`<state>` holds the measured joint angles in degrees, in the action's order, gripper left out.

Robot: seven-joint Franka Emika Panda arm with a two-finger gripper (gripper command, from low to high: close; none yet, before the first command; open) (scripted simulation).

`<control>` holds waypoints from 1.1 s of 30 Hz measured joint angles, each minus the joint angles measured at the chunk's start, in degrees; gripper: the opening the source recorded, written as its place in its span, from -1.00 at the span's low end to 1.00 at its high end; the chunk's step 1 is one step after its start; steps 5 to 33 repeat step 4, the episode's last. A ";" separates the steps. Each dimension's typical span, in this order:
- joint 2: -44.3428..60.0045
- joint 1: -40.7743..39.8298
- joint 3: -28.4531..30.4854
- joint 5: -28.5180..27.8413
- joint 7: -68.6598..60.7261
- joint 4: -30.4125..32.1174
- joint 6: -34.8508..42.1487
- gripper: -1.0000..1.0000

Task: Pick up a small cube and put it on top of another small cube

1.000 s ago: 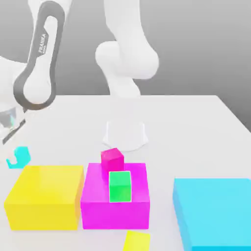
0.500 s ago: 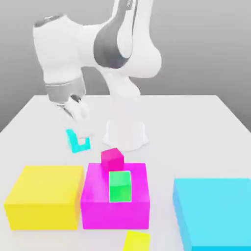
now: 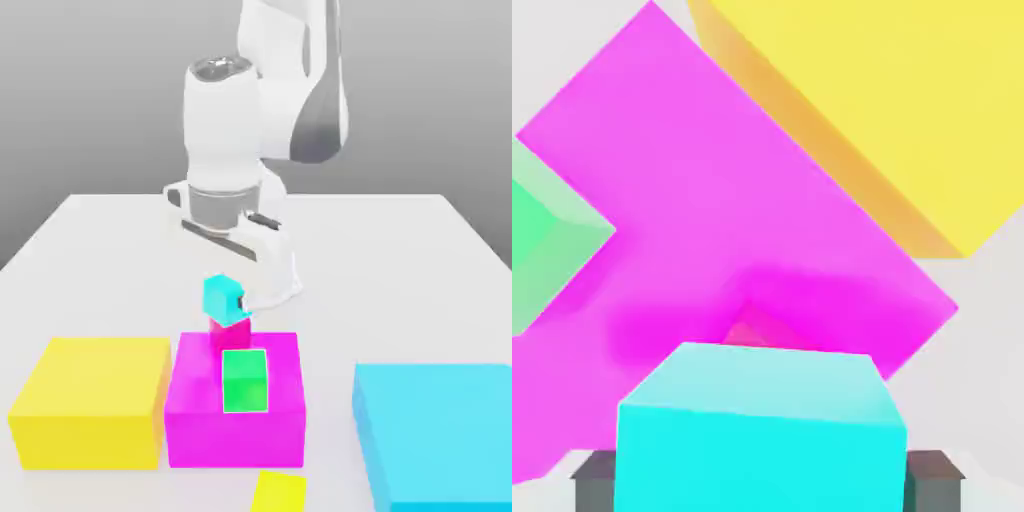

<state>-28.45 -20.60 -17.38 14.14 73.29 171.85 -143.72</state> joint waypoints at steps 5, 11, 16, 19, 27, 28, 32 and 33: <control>-1.26 -0.04 0.13 -0.27 0.11 -0.41 1.68 1.00; -1.26 -0.04 0.13 -0.27 0.11 -0.41 1.68 1.00; -1.26 -0.04 0.13 -0.27 0.11 -0.41 1.68 1.00; -1.26 -0.04 0.13 -0.27 0.11 -0.41 1.68 1.00; -1.26 -0.04 0.13 -0.27 0.11 -0.41 1.68 1.00; -1.26 -0.04 0.13 -0.27 0.11 -0.41 1.68 1.00; -1.26 -0.04 0.13 -0.27 0.11 -0.41 1.68 1.00; -1.26 -0.04 0.13 -0.27 0.11 -0.41 1.68 1.00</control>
